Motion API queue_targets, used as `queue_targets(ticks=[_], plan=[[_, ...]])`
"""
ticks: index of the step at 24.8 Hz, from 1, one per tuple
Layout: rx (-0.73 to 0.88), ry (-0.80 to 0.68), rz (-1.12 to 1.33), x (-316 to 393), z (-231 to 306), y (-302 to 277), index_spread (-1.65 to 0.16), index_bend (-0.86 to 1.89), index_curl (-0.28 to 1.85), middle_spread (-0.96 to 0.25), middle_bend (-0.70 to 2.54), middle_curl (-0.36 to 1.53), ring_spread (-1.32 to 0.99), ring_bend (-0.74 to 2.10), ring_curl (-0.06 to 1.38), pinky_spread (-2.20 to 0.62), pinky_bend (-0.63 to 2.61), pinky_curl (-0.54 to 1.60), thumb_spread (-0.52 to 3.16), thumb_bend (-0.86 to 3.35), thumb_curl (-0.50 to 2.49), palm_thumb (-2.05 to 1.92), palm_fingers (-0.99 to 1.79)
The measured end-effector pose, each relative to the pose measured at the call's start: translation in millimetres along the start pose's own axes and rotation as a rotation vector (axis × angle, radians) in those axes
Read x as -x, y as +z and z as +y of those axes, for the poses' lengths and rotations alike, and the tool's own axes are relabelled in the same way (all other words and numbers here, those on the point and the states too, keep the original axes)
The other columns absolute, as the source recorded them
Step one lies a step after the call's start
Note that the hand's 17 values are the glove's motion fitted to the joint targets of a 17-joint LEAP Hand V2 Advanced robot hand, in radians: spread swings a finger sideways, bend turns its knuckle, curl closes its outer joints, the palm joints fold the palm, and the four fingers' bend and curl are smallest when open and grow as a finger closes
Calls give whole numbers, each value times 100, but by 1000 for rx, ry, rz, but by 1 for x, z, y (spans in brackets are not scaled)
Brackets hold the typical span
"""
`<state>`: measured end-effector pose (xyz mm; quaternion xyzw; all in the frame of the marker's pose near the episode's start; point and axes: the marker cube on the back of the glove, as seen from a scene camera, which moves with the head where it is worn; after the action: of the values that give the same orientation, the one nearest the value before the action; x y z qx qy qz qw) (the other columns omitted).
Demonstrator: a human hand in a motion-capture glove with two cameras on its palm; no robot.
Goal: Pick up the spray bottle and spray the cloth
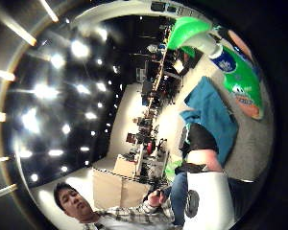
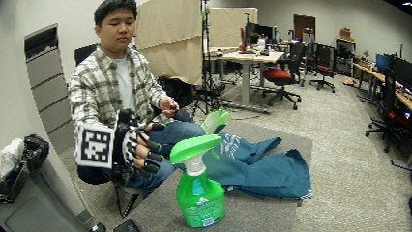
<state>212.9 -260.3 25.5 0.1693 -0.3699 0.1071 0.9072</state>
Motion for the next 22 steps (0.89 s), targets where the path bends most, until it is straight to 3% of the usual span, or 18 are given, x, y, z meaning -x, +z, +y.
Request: queue_targets(ticks=[8,22], plan=[[-273,147,-138,-26,-78,11,-25,14,26,-3,21,33,0,36,28,17,43,24,100,6,49,81,47],[-350,162,-236,-38,-140,26,-26,24,32,-4,18,34,-3,34,30,16,37,23,95,-2,52,83,63]])
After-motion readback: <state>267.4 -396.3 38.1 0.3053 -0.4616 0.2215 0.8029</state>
